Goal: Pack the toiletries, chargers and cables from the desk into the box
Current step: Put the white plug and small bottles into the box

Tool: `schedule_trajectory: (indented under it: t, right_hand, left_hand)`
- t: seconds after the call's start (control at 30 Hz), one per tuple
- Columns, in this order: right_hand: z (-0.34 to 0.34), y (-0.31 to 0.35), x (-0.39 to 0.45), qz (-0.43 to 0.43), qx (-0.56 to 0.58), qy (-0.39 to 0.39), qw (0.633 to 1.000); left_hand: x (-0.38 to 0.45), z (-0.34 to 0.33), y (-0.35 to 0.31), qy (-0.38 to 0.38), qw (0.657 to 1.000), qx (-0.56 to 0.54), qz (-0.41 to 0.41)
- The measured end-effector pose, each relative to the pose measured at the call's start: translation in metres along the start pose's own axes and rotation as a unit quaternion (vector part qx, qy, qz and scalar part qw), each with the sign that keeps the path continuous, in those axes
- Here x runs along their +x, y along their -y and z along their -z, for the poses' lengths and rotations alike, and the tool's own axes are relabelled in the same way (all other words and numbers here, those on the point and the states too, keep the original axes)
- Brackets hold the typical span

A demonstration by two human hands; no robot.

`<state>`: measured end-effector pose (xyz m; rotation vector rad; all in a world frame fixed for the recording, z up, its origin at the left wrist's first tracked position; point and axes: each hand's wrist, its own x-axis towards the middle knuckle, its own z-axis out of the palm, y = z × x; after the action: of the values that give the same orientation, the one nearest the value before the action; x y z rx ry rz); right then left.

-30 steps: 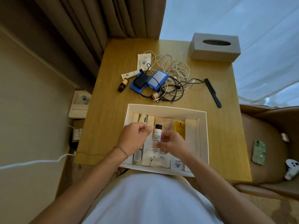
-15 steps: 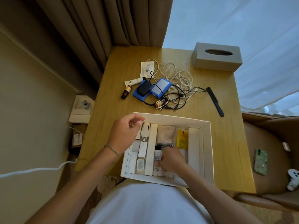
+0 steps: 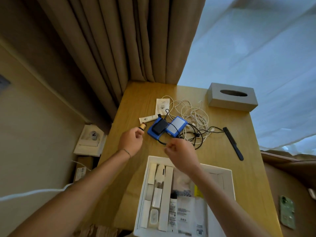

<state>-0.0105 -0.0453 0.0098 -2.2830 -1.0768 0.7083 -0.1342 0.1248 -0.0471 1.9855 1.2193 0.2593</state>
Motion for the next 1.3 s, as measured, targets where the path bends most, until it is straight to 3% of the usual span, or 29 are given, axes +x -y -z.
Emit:
schedule_trajectory:
  t: [0.3, 0.53, 0.7, 0.87, 1.13, 1.3]
  right_hand:
    - [-0.018, 0.015, 0.089, -0.02, -0.041, -0.021, 0.999]
    - [-0.036, 0.015, 0.147, -0.028, -0.08, -0.014, 0.996]
    - [-0.053, 0.021, 0.181, -0.013, -0.134, -0.01, 0.991]
    - [-0.067, 0.026, 0.216, 0.028, -0.214, 0.006, 0.976]
    - [-0.093, 0.026, 0.252, 0.084, -0.416, 0.081, 0.902]
    - [-0.1, 0.024, 0.258, 0.102, -0.419, 0.069, 0.899]
  left_hand:
    - [0.086, -0.029, 0.025, 0.011, 0.993, 0.118, 0.024]
    - [0.111, -0.047, 0.047, 0.017, 0.99, 0.141, 0.014]
    - [0.112, -0.044, 0.055, -0.006, 1.0, 0.017, 0.019]
    - [0.087, -0.016, 0.045, -0.01, 0.988, -0.148, 0.035]
    - [0.032, 0.018, 0.038, 0.005, 0.968, -0.239, 0.075]
    - [0.02, 0.024, 0.037, 0.004, 0.961, -0.258, 0.105]
